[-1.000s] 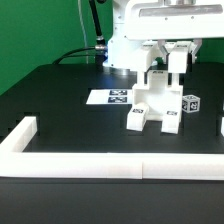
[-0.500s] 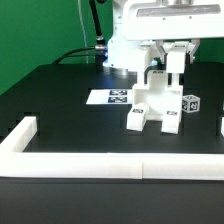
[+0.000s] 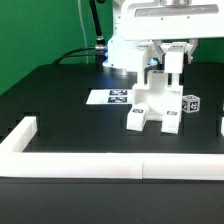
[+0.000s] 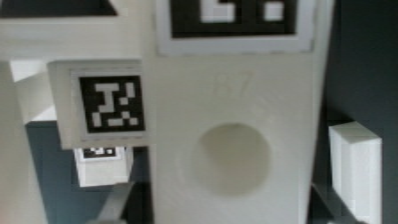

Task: Assemble chair

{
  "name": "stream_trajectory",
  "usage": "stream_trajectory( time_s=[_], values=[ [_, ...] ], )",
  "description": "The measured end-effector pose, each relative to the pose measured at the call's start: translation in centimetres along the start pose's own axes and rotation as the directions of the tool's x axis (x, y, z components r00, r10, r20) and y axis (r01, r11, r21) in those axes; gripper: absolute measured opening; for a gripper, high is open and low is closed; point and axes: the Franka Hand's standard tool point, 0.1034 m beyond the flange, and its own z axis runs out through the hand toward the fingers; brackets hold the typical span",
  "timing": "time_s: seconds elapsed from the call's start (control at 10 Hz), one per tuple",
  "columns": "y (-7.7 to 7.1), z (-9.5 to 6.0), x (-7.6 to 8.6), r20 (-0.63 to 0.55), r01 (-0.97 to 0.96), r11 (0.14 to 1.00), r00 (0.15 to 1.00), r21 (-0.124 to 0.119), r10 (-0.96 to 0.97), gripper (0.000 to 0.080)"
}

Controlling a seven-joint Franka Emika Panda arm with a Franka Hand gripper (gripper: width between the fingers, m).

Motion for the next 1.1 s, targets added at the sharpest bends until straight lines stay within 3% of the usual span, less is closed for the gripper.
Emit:
stream_trajectory(
  time_s=[1.1],
  values=[
    [-0.02, -0.02, 0.47, -0.014, 0.000, 1.000, 1.000, 0.002, 0.000, 0.0289]
  ],
)
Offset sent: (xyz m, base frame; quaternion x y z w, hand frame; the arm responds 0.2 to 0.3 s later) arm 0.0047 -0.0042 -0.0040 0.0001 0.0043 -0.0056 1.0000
